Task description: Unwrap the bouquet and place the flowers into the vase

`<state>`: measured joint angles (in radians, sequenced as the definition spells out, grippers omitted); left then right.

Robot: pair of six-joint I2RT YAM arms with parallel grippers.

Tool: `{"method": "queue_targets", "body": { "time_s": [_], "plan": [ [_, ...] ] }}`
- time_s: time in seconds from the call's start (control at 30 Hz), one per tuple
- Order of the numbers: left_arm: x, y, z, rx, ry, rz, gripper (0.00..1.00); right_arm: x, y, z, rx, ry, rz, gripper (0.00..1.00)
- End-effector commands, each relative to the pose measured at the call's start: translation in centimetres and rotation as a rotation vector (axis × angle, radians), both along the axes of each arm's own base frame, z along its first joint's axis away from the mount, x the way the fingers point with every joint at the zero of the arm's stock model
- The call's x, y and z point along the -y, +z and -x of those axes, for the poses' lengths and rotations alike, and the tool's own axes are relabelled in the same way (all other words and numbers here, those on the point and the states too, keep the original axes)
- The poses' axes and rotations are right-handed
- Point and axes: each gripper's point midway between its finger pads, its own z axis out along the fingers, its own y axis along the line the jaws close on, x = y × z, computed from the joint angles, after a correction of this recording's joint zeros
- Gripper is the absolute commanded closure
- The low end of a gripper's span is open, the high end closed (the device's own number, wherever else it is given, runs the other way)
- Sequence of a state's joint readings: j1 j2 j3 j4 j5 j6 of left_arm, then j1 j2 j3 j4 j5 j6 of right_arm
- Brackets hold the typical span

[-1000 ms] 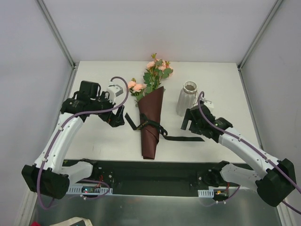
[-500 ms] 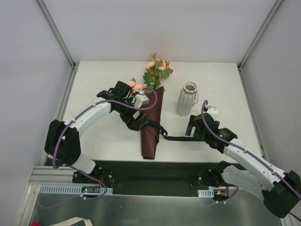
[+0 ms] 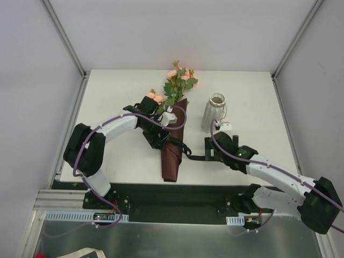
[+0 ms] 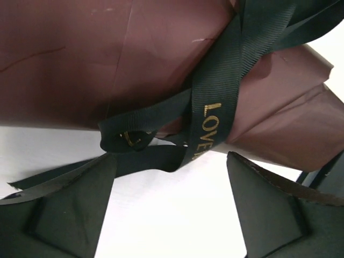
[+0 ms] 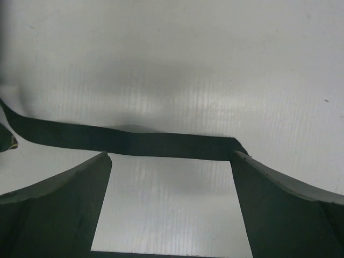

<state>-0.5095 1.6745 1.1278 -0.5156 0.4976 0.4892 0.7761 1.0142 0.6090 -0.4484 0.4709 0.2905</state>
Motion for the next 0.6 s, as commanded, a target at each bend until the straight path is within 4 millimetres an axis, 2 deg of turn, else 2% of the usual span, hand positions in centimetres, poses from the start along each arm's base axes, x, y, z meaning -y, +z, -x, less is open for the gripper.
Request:
{"method": "queue_targets", "body": {
  "time_s": [0.0,0.03,0.07,0.13,0.17,0.23,0.27,0.37,0.57],
  "plan": [
    [0.9,-0.3,-0.2,0.015,-0.052,0.039,0.25,-2.7,1.1,-0.9,0.095,0.166,0.065,0.04],
    [0.9,-0.4,-0.2,0.013,-0.052,0.039,0.36,-3.2,0.7,-0.7,0.090,0.199,0.081,0.04],
    [0.8,-0.6,-0.2,0.006,-0.050,0.038,0.44,-4.4,0.8,-0.4,0.108,0.259,0.091,0.04],
    [0.8,-0.8,-0.2,0.003,-0.049,0.034,0.60,-5.3,0.2,0.0,0.112,0.314,0.126,0.04],
    [0.7,-0.9,-0.2,0.002,-0.047,0.030,0.72,-6.5,0.3,0.4,0.134,0.359,0.133,0.04],
    [0.7,-0.9,-0.4,0.009,-0.040,0.022,0.82,-7.3,-0.5,0.8,0.140,0.417,0.172,0.04],
    [0.5,-0.9,-0.5,0.010,-0.032,0.017,0.88,-8.5,-0.5,1.3,0.156,0.458,0.164,0.04],
    [0.3,-0.3,-0.7,0.039,-0.023,0.009,0.93,-10.6,-1.1,1.8,0.170,0.534,0.163,0.05],
    [-0.3,0.5,-1.1,0.079,0.003,-0.010,1.00,-13.7,-2.3,1.0,0.187,0.601,0.144,0.08]
  ]
}}
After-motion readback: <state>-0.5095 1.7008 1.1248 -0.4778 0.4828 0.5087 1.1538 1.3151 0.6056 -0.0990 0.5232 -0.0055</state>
